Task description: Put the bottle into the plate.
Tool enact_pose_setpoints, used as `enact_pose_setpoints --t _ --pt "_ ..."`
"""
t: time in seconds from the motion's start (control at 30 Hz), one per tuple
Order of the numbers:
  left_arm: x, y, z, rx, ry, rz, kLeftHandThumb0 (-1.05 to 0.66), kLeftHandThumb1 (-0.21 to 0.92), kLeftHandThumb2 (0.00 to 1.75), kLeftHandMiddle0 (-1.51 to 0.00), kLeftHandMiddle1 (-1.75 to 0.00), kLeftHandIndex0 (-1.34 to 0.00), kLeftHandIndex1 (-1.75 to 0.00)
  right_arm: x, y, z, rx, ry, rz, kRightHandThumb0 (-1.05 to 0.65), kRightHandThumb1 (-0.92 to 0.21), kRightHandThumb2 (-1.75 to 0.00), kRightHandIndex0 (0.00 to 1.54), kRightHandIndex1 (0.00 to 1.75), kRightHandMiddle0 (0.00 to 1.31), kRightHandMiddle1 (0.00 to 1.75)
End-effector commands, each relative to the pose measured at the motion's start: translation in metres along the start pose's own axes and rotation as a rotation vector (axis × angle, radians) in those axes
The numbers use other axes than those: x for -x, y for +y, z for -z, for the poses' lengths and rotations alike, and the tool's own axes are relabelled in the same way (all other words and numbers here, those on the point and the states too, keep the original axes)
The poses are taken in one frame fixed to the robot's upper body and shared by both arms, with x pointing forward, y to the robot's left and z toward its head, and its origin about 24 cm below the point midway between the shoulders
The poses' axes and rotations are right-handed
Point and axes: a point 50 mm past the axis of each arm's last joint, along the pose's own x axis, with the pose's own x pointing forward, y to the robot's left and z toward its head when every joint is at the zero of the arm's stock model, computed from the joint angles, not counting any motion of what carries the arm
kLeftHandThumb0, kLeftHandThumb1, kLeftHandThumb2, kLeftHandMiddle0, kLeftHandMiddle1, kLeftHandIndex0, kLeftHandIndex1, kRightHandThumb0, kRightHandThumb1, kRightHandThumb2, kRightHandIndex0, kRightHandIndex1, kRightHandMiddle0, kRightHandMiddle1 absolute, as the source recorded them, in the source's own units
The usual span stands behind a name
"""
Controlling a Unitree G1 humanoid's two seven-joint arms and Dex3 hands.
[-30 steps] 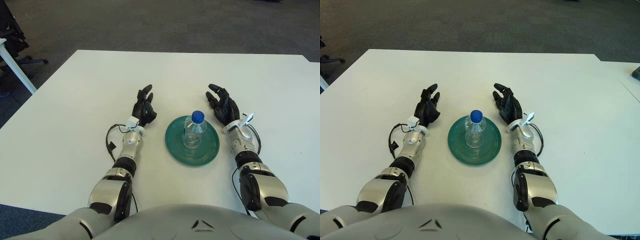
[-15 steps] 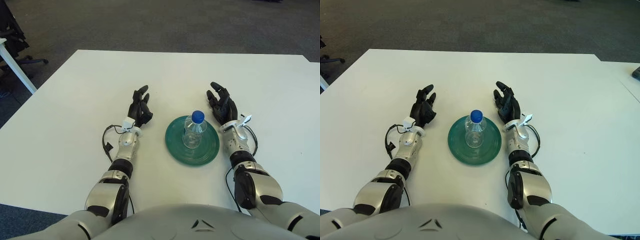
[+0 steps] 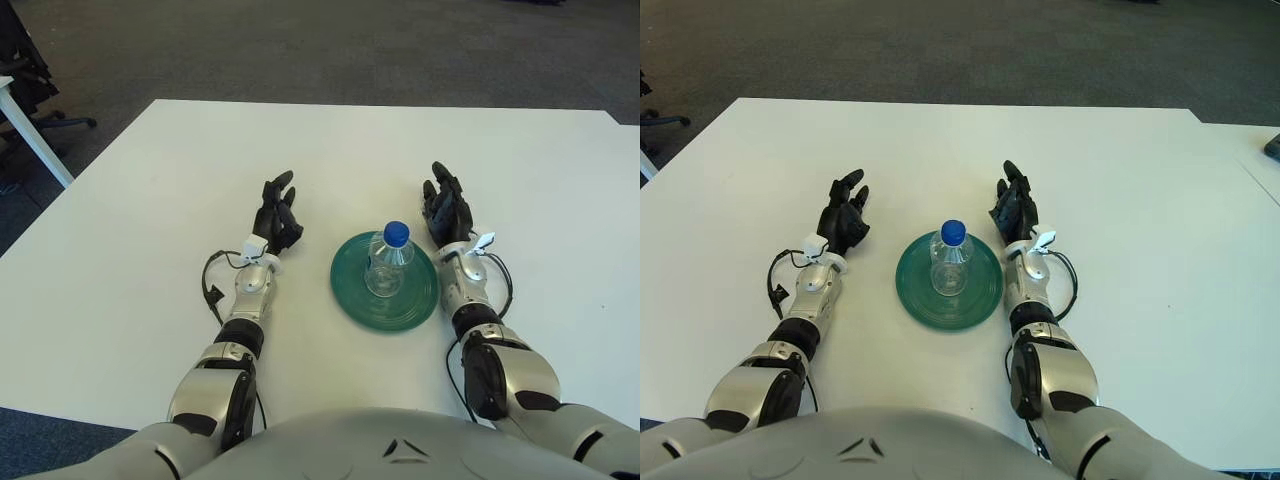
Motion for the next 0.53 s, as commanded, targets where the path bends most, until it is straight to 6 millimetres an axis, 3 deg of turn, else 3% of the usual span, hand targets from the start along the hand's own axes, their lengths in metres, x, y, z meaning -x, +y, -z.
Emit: enact_pose_setpoints --t 0.0,0.5 --pt "0.047 0.018 0.043 -0.011 0.226 -0.081 -0.93 0.92 1.12 -0.36 -0.02 0.0 -0.74 0.012 -0.005 0.014 0.016 0.06 0.039 -0.97 -0.92 -1.06 0.16 0.01 0.0 0.28" --pt "0.042 0.029 0.03 -0.019 0.148 -0.134 -0.83 0.92 1.03 -0.38 -0.02 0.0 -0.97 0.009 -0.019 -0.002 0.055 -0.05 0.004 -0.88 -0.92 -0.86 0.25 0.03 0.0 0.54"
